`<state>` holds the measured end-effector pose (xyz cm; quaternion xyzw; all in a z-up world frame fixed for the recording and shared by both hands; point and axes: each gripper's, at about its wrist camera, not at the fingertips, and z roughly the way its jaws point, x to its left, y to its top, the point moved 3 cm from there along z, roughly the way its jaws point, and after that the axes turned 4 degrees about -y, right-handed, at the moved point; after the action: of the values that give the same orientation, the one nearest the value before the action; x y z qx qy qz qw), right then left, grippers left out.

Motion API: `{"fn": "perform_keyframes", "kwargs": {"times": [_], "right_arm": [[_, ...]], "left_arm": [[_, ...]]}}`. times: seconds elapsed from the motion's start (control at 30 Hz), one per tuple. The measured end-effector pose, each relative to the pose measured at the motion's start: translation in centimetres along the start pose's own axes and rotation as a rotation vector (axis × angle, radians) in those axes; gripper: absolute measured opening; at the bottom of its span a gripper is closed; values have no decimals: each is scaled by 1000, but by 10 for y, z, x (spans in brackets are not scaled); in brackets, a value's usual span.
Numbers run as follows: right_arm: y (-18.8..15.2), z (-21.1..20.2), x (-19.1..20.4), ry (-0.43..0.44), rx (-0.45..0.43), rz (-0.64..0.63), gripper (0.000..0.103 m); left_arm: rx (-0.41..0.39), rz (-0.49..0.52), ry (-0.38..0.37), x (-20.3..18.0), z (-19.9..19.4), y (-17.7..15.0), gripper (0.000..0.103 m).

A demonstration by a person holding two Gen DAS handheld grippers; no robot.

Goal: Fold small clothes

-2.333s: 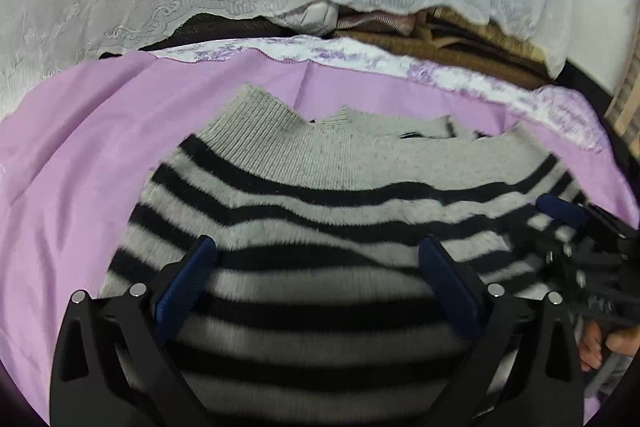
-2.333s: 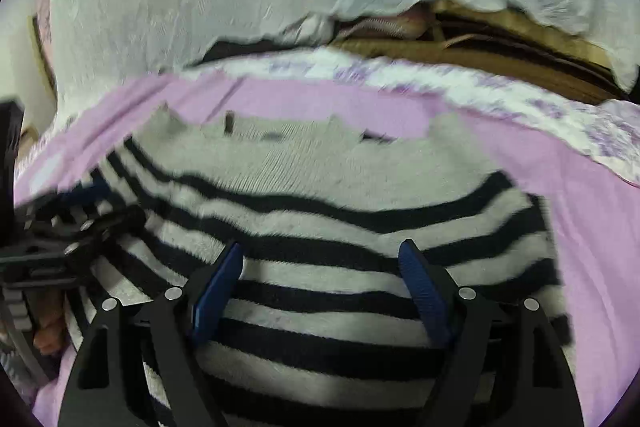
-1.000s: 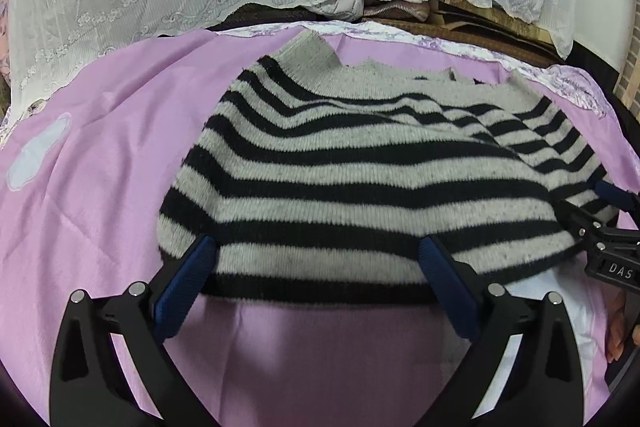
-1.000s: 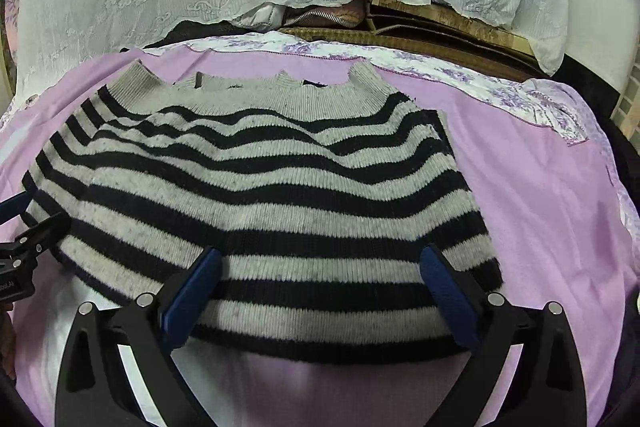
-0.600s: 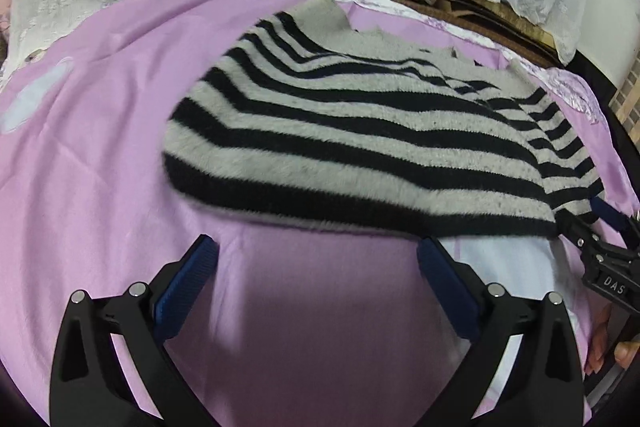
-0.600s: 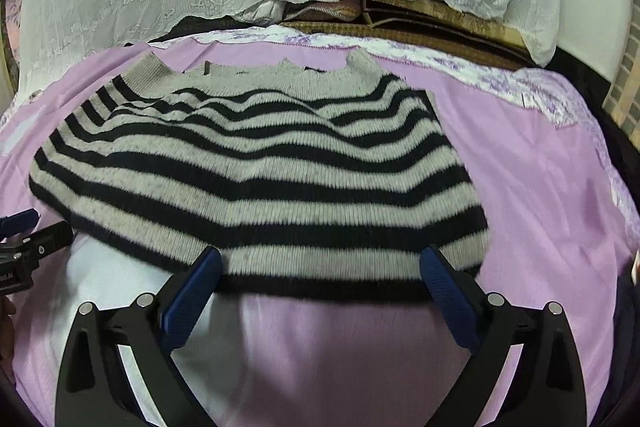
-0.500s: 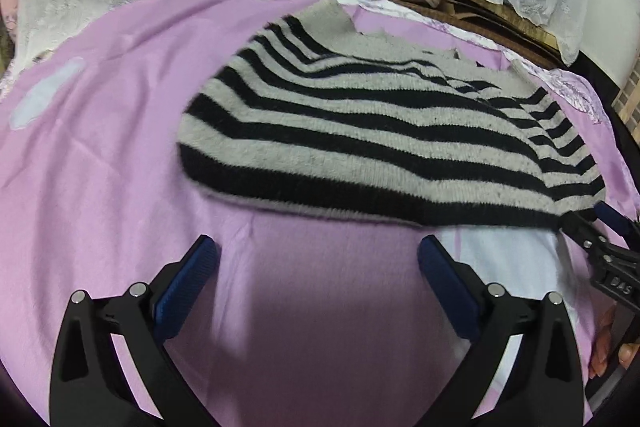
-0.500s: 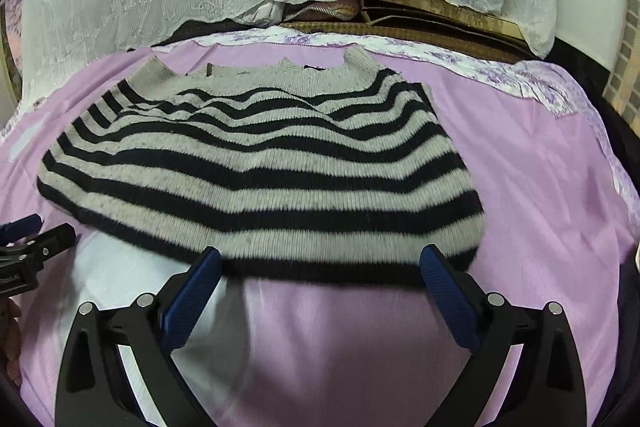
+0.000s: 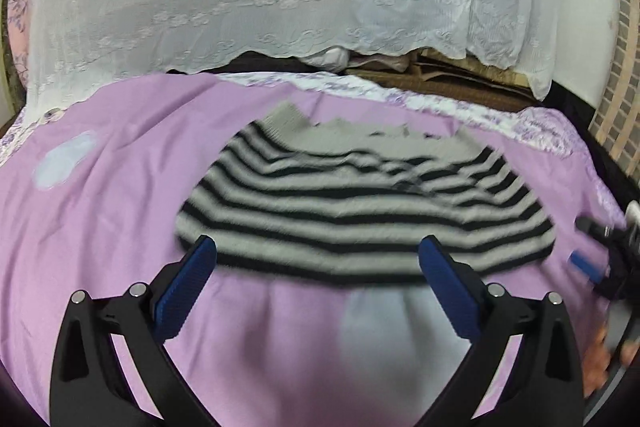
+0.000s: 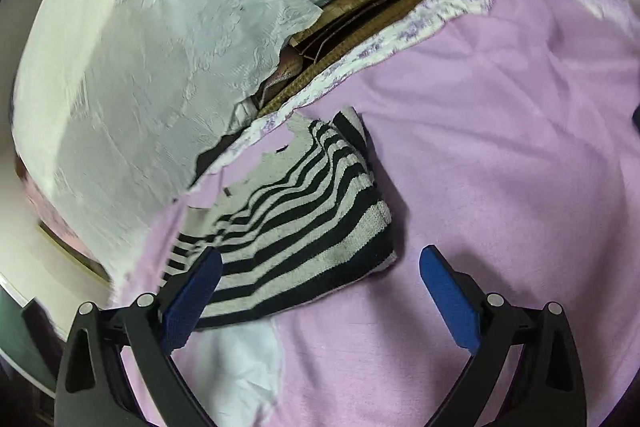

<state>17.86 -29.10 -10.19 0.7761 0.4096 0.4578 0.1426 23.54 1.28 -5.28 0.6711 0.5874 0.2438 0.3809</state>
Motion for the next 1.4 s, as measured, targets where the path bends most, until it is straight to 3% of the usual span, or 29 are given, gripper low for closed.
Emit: {"fn": "perform_keyframes", "kwargs": {"times": [0.13, 0.27, 0.4, 0.47, 0.5, 0.77, 0.87, 1.07, 1.23, 1.4], "right_arm": [[3, 6, -10, 69, 58, 86, 100], [4, 10, -21, 106, 95, 172, 100], [6, 16, -28, 141, 129, 232, 99], [6, 20, -30, 143, 143, 244, 99], [6, 22, -31, 141, 143, 246, 99], [49, 62, -42, 119, 124, 287, 79], [69, 82, -36, 89, 126, 232, 71], [83, 126, -23, 78, 203, 135, 71], [83, 135, -28, 101, 232, 144, 71], [79, 130, -30, 120, 232, 130, 71]], "left_arm": [[-2, -2, -3, -30, 17, 25, 99], [30, 7, -4, -56, 45, 27, 99], [106, 24, -3, -70, 82, 1, 99], [199, 49, 18, -68, 113, -22, 99], [205, 64, 24, -68, 119, -26, 99], [174, 59, 9, -69, 109, -25, 99], [174, 66, 17, -70, 109, -26, 99], [176, 63, 15, -69, 110, -26, 99], [173, 55, 7, -68, 110, -25, 99], [86, -32, -20, -52, 90, -15, 99]]}}
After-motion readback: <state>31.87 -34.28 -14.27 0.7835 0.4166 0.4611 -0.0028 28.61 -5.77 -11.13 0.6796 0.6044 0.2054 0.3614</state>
